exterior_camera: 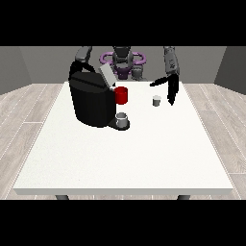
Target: Insert the coffee pod into the coffee machine and close the lid
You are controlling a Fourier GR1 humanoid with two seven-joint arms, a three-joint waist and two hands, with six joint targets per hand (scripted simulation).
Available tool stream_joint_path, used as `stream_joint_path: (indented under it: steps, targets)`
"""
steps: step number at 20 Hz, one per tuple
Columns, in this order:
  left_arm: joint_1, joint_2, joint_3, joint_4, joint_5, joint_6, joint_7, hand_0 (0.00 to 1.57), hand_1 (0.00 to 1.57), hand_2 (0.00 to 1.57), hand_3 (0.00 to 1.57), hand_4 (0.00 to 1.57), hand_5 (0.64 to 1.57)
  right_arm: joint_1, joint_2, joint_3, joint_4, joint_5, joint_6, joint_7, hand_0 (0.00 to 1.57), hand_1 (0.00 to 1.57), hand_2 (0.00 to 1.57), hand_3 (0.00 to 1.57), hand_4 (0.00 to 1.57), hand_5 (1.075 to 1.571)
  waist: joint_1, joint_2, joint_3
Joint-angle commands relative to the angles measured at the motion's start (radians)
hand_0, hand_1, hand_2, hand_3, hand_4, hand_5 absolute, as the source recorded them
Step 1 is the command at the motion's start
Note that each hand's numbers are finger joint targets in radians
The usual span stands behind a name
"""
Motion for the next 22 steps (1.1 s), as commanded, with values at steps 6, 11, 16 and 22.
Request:
stream_joint_path:
  steps: [6, 11, 16, 22]
  targets:
    - [-0.072, 0.002, -0.009, 0.168, -0.097, 0.033, 0.020, 0.65, 0.65, 0.72, 0.35, 0.00, 1.571, -0.017, -0.011, 0.009, 0.031, 0.022, -0.015, 0.070, 0.00, 0.00, 0.00, 0.00, 0.36, 1.571, -0.012, -0.041, -0.0001]
    - [-0.058, 0.010, -0.051, 0.211, -0.189, 0.101, -0.042, 0.70, 0.70, 0.78, 0.49, 0.00, 1.571, 0.011, 0.003, 0.000, 0.077, -0.005, 0.013, -0.029, 0.00, 0.00, 0.00, 0.00, 0.43, 1.571, -0.029, -0.012, 0.0000]
    - [-0.091, 0.041, -0.083, 0.244, -0.247, 0.066, -0.045, 0.54, 0.54, 0.69, 0.44, 0.00, 1.571, -0.009, -0.016, -0.014, 0.105, -0.007, 0.017, 0.000, 0.00, 0.00, 0.00, 0.00, 0.48, 1.571, -0.012, -0.029, 0.0002]
    - [-0.148, 0.021, -0.049, 0.338, -0.296, 0.205, -0.122, 0.72, 0.72, 0.85, 0.62, 0.15, 1.571, -0.039, 0.003, 0.006, 0.048, -0.002, -0.018, 0.034, 0.00, 0.00, 0.00, 0.00, 0.52, 1.571, -0.043, 0.000, -0.0002]
